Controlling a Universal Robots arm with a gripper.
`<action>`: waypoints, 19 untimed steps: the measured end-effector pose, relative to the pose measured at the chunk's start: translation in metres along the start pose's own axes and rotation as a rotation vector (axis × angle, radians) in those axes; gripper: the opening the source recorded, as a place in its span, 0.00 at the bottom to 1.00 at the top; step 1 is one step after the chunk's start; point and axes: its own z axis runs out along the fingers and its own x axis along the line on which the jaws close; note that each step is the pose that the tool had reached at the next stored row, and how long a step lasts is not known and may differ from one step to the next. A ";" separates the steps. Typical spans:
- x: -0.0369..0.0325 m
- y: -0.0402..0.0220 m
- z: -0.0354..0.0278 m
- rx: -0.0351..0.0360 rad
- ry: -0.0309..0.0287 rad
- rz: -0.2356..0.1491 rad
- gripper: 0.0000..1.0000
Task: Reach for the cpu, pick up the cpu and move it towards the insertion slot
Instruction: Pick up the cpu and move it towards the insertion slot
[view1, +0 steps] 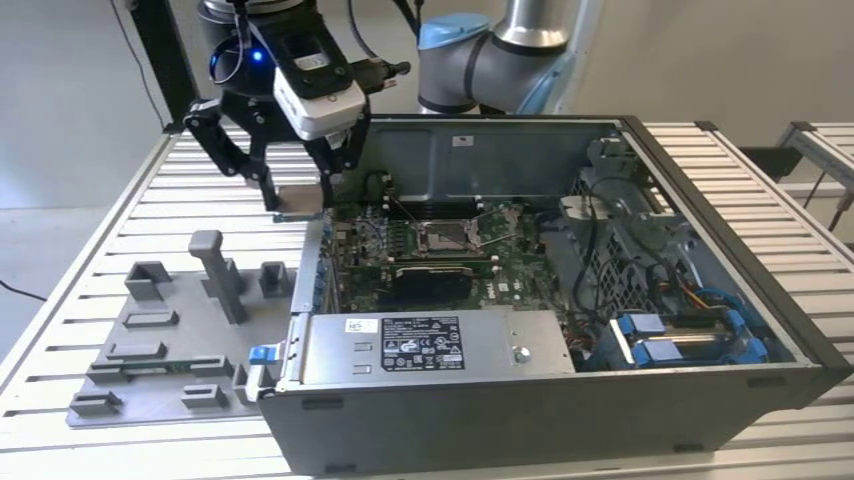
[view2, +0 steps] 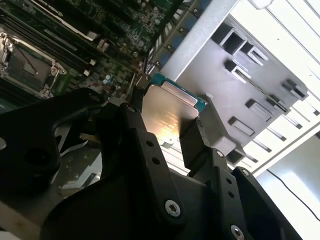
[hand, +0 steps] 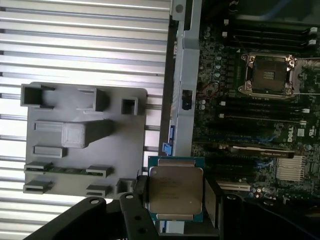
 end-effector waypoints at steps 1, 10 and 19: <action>-0.0016 -0.0001 0.0000 0.0000 0.0000 0.000 0.00; -0.0160 -0.0009 0.0001 0.0000 0.0000 0.000 0.00; -0.0291 -0.0016 0.0002 0.0000 0.0000 0.000 0.00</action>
